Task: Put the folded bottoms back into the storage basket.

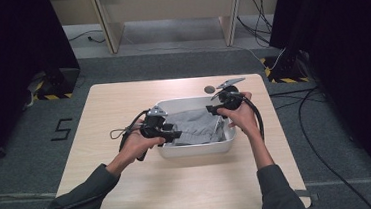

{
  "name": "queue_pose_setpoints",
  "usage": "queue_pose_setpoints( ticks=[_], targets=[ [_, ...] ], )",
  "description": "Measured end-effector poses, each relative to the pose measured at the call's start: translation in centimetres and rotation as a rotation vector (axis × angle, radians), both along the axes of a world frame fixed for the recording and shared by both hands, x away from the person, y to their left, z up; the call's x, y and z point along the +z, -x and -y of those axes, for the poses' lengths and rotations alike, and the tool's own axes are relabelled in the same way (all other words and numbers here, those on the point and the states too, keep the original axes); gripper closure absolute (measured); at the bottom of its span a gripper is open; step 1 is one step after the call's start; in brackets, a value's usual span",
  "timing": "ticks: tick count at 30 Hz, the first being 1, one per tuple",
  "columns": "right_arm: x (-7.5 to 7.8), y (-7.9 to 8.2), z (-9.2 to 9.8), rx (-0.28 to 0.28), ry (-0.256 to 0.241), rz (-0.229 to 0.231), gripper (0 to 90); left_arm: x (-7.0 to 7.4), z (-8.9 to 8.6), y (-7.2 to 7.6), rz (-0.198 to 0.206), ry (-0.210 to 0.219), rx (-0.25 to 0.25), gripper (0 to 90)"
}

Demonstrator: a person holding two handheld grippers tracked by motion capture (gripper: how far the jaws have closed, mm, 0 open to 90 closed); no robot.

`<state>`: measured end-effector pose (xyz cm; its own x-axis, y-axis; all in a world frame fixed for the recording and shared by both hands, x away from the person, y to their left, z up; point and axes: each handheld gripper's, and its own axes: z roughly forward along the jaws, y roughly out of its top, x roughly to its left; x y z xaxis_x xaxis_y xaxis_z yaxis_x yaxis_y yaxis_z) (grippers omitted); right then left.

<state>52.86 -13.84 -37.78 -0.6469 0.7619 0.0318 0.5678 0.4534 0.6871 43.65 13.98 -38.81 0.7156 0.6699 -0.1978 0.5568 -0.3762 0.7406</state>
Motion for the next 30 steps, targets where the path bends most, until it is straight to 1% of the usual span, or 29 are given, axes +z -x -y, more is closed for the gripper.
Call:
queue_pose_setpoints(
  ticks=[2,4,5,6,8,9,10,11,14,15,16,17,19,21,22,23,25,26,30],
  targets=[
    [0.2,0.4,0.2,0.006,0.001,-0.008,32.0,0.5,-0.1,0.9,0.020,0.007,-0.015,47.4],
    [0.2,0.8,0.4,0.014,-0.003,0.005,32.0,0.9,-0.3,1.7,0.027,0.016,-0.023,43.3],
    [0.3,1.0,0.4,0.011,-0.005,-0.005,32.0,1.0,-0.3,1.9,0.030,0.016,-0.028,43.3],
    [0.3,1.2,0.4,0.014,-0.010,-0.004,32.0,1.2,-0.5,2.3,0.034,0.022,-0.031,42.8],
    [0.5,1.7,0.4,0.025,-0.023,0.010,32.0,1.2,-0.7,2.8,0.035,0.036,-0.031,41.7],
    [0.5,2.0,0.4,0.031,-0.032,0.009,32.0,1.3,-0.8,3.0,0.036,0.038,-0.034,41.1],
    [0.7,2.7,0.3,0.047,-0.036,0.012,32.0,1.3,-1.0,3.2,0.036,0.041,-0.037,39.0],
    [0.7,2.7,0.3,0.047,-0.036,0.012,32.0,1.4,-1.2,3.4,0.036,0.046,-0.037,39.0],
    [0.9,3.7,0.4,0.062,-0.045,0.028,32.2,1.7,-2.0,4.2,0.050,0.079,-0.041,37.1],
    [1.1,4.0,0.4,0.060,-0.049,0.030,32.2,1.7,-2.3,4.5,0.048,0.085,-0.038,36.2],
    [1.1,4.3,0.5,0.067,-0.051,0.045,32.2,1.8,-2.6,4.7,0.049,0.093,-0.034,34.9],
    [1.3,4.7,0.5,0.067,-0.056,0.048,32.2,1.8,-2.8,4.9,0.049,0.101,-0.030,33.9],
    [1.5,5.4,0.6,0.071,-0.072,0.059,32.2,1.7,-3.3,5.4,0.044,0.107,-0.029,32.2],
    [1.7,6.0,0.7,0.076,-0.079,0.071,32.2,1.6,-3.7,5.9,0.041,0.099,-0.034,31.0],
    [1.7,6.3,0.7,0.081,-0.080,0.073,32.0,1.5,-3.7,6.1,0.046,0.096,-0.029,29.9],
    [1.8,6.6,0.7,0.080,-0.082,0.070,32.0,1.5,-3.9,6.3,0.053,0.086,-0.022,27.1],
    [1.7,6.9,0.8,0.078,-0.088,0.076,31.9,1.4,-4.1,6.7,0.061,0.074,-0.014,25.6],
    [1.6,7.1,0.8,0.077,-0.092,0.076,31.8,1.4,-4.2,6.8,0.059,0.068,-0.015,24.2],
    [1.3,7.6,0.8,0.074,-0.107,0.078,31.4,1.1,-4.5,7.4,0.058,0.067,-0.015,23.0]
  ],
)
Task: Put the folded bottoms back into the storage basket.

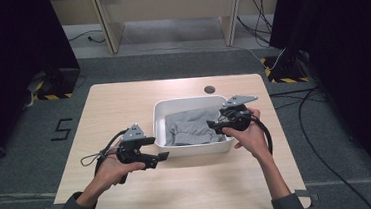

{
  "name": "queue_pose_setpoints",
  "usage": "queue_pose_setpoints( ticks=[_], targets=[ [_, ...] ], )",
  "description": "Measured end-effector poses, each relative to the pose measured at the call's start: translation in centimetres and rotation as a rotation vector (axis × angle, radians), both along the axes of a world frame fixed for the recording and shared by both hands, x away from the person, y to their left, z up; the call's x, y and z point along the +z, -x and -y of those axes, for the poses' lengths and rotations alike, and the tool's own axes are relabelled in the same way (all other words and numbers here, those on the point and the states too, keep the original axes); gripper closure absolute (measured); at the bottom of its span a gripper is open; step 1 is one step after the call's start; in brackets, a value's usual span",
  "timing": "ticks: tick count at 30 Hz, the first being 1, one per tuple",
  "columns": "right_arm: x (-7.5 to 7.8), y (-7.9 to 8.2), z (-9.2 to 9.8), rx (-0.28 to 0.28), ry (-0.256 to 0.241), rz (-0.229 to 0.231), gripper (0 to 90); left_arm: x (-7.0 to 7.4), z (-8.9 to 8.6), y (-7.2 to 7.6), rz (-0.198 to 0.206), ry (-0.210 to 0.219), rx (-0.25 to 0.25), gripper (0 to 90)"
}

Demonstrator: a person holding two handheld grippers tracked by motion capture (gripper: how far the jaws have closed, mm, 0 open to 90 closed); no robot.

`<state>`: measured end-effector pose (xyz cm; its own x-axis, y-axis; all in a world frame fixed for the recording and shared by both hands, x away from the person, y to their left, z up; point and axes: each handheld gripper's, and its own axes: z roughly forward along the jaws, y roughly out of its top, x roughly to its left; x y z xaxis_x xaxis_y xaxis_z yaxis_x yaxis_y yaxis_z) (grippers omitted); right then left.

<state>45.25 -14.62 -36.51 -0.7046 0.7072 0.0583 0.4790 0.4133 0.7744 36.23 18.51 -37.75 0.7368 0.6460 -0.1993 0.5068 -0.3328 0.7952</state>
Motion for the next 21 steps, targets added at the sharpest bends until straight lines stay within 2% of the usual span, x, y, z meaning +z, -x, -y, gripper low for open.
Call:
queue_pose_setpoints(
  ticks=[7,15,17,21],
  targets=[
    [-0.5,1.0,-0.1,0.007,-0.012,0.004,30.1,-0.7,-0.3,0.9,-0.014,0.010,-0.001,21.3],
    [-0.7,2.5,0.0,0.022,-0.010,0.028,30.0,-1.3,-0.4,2.0,-0.007,0.023,0.001,18.3],
    [-0.8,3.0,0.0,0.019,-0.023,0.030,30.0,-1.5,-0.5,2.1,-0.010,0.021,0.002,18.2],
    [-0.9,3.3,0.2,0.021,-0.019,0.034,30.0,-1.8,-0.6,2.4,-0.009,0.021,0.002,18.2]
  ],
)
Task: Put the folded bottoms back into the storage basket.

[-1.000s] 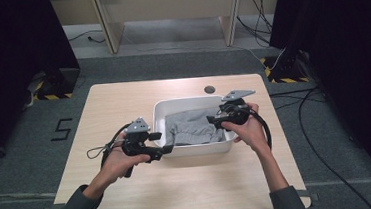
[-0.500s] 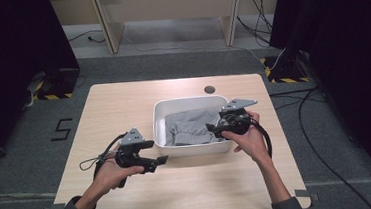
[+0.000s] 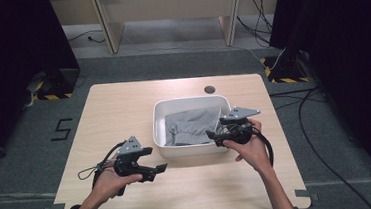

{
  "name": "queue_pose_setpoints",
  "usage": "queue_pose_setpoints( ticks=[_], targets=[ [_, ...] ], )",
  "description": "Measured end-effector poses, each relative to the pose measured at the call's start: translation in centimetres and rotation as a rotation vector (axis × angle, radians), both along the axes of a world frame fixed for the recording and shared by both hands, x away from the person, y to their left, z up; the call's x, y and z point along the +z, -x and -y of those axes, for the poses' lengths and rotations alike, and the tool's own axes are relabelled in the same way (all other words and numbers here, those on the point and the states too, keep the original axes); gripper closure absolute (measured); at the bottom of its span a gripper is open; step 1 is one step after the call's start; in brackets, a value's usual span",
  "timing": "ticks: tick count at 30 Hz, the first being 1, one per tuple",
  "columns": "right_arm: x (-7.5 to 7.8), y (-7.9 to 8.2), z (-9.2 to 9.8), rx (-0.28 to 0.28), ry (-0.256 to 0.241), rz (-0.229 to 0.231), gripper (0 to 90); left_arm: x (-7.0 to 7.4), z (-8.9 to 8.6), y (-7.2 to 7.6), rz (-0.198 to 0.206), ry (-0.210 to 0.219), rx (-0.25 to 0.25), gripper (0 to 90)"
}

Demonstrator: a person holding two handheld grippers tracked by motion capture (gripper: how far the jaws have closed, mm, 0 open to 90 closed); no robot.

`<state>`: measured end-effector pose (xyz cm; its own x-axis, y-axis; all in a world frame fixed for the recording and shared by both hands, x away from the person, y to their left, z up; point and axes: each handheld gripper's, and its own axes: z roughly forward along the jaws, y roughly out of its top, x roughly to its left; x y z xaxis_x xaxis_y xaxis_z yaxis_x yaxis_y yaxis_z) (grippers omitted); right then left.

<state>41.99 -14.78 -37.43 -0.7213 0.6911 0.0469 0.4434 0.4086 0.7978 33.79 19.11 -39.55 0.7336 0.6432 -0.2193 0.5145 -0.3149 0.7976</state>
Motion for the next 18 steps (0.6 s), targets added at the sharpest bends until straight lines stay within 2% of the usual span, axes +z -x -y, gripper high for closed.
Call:
queue_pose_setpoints(
  ticks=[18],
  targets=[
    [-0.5,2.5,0.7,0.006,-0.034,0.034,30.3,-1.6,-0.1,1.0,-0.011,-0.006,0.006,18.5]
  ],
)
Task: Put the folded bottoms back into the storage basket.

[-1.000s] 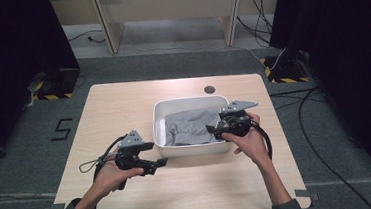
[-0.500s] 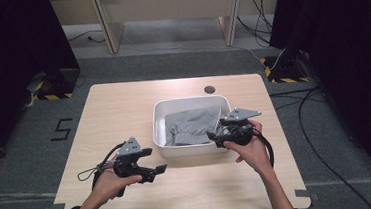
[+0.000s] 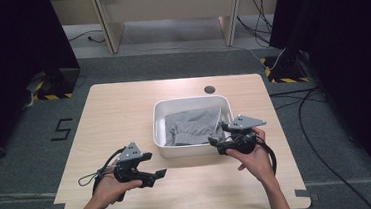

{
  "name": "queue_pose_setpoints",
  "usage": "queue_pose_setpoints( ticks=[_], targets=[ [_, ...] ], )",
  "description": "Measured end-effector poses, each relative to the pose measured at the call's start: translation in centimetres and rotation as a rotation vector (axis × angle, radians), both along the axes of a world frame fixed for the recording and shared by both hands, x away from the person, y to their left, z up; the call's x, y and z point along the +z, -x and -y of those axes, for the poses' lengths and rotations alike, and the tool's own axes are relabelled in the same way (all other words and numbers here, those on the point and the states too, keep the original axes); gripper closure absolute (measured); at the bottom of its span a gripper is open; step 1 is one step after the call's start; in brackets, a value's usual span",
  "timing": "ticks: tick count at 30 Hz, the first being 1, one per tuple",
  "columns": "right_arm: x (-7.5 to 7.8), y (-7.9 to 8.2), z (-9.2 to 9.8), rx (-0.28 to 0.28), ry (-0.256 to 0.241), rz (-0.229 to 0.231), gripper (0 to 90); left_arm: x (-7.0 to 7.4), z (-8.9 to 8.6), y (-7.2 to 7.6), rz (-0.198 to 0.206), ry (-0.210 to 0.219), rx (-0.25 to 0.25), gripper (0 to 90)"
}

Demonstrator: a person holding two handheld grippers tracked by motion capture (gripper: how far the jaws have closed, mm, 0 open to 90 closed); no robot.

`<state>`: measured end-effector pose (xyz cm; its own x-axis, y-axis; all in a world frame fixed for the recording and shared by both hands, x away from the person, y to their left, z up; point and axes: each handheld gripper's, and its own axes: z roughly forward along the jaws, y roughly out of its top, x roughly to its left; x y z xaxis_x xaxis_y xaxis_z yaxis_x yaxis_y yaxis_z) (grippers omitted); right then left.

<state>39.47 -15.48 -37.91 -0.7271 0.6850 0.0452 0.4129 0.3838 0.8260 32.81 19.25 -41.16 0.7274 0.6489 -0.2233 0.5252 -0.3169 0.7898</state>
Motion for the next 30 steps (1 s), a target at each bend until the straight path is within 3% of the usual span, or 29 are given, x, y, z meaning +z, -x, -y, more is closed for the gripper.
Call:
queue_pose_setpoints(
  ticks=[13,16,24,30],
  targets=[
    [-0.7,2.0,0.9,-0.005,-0.043,0.020,31.0,-1.1,-0.3,0.6,-0.005,0.006,0.011,18.4],
    [-0.8,2.3,1.4,-0.018,-0.074,0.030,31.4,-1.0,-0.3,0.8,0.005,0.002,0.014,18.4],
    [-1.5,3.2,1.9,-0.025,-0.069,0.023,31.6,-1.9,-0.7,1.1,0.014,0.034,0.037,18.4],
    [-2.1,3.9,2.5,-0.043,-0.090,0.024,32.1,-2.6,-1.1,1.1,0.004,0.020,0.048,18.4]
  ],
)
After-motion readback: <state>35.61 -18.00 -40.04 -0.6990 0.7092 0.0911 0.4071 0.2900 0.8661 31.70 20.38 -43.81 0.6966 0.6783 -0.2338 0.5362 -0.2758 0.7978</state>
